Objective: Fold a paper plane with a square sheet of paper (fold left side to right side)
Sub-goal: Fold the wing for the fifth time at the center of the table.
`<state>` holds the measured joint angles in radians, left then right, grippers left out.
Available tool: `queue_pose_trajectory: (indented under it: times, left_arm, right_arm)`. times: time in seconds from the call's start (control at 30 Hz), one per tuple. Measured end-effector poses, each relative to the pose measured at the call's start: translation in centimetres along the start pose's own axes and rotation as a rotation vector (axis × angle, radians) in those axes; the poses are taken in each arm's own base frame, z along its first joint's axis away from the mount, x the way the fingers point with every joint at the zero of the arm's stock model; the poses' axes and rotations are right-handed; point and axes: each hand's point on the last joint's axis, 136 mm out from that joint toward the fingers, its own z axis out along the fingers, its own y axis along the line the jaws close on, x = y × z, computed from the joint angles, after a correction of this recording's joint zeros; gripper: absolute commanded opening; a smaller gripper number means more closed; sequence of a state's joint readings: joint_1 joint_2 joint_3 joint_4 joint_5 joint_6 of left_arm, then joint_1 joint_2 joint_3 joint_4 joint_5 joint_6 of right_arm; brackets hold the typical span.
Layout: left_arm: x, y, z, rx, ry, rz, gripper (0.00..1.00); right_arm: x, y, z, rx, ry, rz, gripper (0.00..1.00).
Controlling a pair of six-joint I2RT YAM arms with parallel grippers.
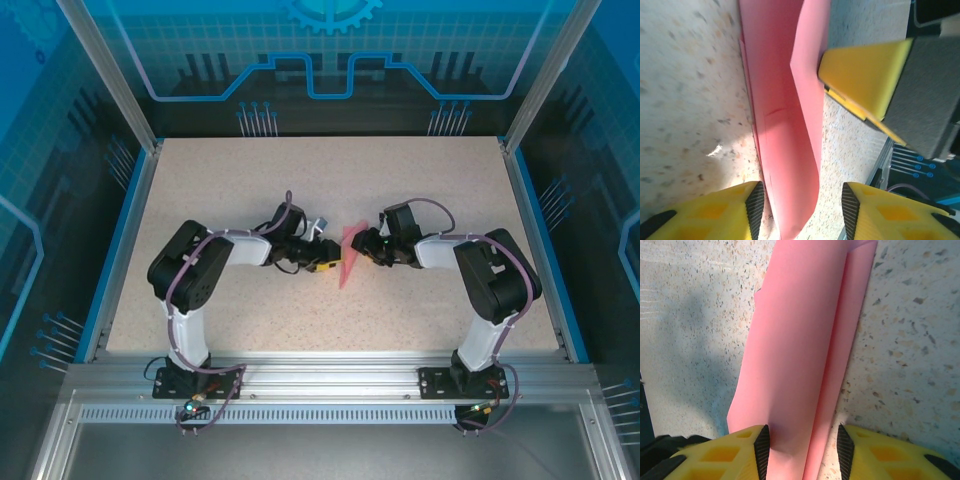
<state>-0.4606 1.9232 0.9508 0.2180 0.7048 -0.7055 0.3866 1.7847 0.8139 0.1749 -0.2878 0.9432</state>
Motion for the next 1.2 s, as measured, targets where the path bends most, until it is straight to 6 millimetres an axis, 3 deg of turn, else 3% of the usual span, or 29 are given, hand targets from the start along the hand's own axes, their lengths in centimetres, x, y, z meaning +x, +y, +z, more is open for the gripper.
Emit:
queue_pose_trajectory:
  times: [0.17, 0.37, 0.57, 0.73, 1.03, 1.2]
  left_arm:
    - [-1.4, 0.3, -0.8, -0.004, -0.026, -0.019, 0.48]
    - [-3.1, -0.3, -0.1, 0.007, -0.034, -0.005, 0.48]
    - [-3.5, 0.0, 0.6, 0.009, -0.017, -0.016, 0.46]
    - [-3.9, 0.2, 1.3, 0.016, -0.003, -0.020, 0.37]
    - [-4.7, 0.1, 1.9, 0.024, 0.009, -0.011, 0.09]
    - [-4.9, 0.5, 2.4, 0.012, 0.021, 0.002, 0.06]
  right_arm:
    - [0.0, 0.0, 0.0, 0.000, 0.000, 0.000, 0.43]
    - [0.0, 0.0, 0.0, 0.000, 0.000, 0.000, 0.43]
    - [0.0, 0.0, 0.0, 0.000, 0.000, 0.000, 0.43]
    - [0.0, 0.0, 0.0, 0.000, 0.000, 0.000, 0.43]
    - [0.0, 0.0, 0.0, 0.001, 0.001, 0.000, 0.43]
    - [0.0, 0.0, 0.0, 0.003, 0.002, 0.000, 0.43]
